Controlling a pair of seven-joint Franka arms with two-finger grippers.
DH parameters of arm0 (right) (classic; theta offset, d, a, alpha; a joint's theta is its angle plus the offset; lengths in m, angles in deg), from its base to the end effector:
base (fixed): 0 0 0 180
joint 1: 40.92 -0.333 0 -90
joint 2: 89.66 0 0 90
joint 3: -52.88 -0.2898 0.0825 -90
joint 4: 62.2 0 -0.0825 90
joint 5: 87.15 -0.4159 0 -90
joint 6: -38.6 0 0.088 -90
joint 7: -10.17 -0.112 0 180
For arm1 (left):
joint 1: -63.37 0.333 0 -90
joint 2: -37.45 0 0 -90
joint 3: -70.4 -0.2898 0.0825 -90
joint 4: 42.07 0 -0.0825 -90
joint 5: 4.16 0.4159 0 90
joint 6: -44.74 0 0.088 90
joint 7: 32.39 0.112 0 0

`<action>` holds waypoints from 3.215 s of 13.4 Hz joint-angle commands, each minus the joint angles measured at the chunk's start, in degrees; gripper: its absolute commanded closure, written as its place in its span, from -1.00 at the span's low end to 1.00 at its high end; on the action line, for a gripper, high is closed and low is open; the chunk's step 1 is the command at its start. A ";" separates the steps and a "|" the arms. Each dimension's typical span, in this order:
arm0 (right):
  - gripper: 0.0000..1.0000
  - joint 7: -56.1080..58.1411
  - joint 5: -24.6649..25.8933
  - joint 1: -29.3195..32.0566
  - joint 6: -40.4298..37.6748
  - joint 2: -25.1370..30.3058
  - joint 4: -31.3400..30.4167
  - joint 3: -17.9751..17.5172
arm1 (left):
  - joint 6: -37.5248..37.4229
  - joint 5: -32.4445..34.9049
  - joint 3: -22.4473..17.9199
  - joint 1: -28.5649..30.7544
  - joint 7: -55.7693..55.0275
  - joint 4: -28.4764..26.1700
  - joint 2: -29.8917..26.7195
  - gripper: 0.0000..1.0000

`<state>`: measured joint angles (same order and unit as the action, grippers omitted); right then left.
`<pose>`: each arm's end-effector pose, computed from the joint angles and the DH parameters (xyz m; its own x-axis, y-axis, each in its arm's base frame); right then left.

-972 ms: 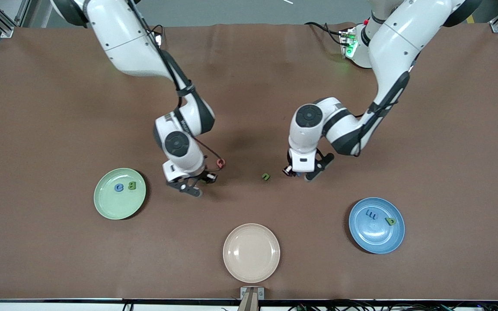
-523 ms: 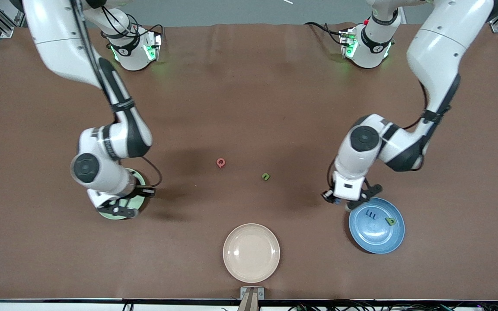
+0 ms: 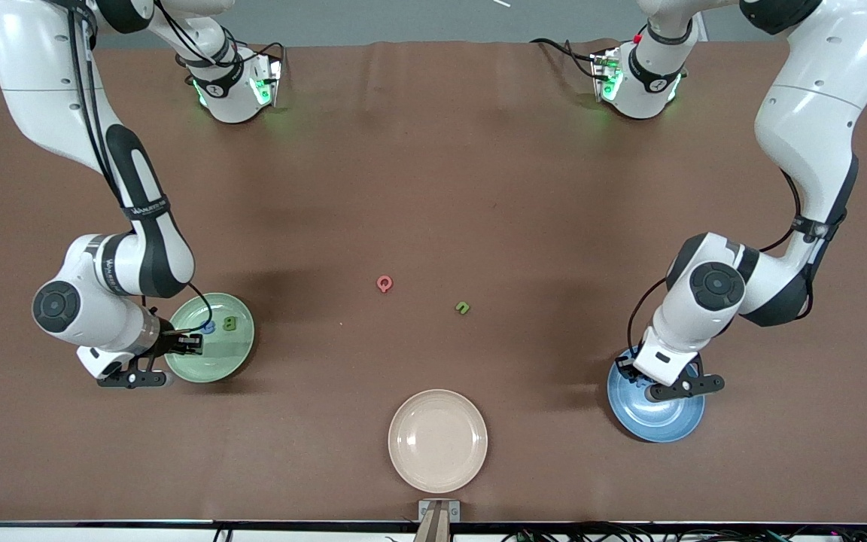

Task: Sort upper and lower case letters into plates

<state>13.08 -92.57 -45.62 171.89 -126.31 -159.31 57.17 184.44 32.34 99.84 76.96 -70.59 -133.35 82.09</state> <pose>0.6839 0.0100 0.1765 1.0000 0.0075 -0.0050 0.0074 -0.9997 -0.0241 0.7043 -0.1517 0.1918 0.9698 0.0939 0.2252 0.0958 -0.9954 0.0024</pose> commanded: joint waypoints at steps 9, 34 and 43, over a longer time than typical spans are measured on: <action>-1.00 -1.31 -0.64 -0.65 2.67 -1.41 0.26 -0.86 | 0.40 -0.12 3.15 -0.94 1.39 4.97 3.62 -1.00; -0.14 -47.13 0.32 -37.22 15.15 0.53 -11.78 -0.86 | -7.61 -0.29 0.36 -30.99 -63.58 8.03 9.41 -0.52; 1.00 -37.68 0.24 -31.09 8.42 4.20 -9.94 1.24 | -7.61 -0.20 -0.25 -31.61 -62.79 9.19 10.13 0.92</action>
<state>-30.45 -92.60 -80.47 184.75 -125.83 -168.68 57.76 176.72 32.30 100.61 46.28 -133.73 -125.50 91.01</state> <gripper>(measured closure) 0.634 0.714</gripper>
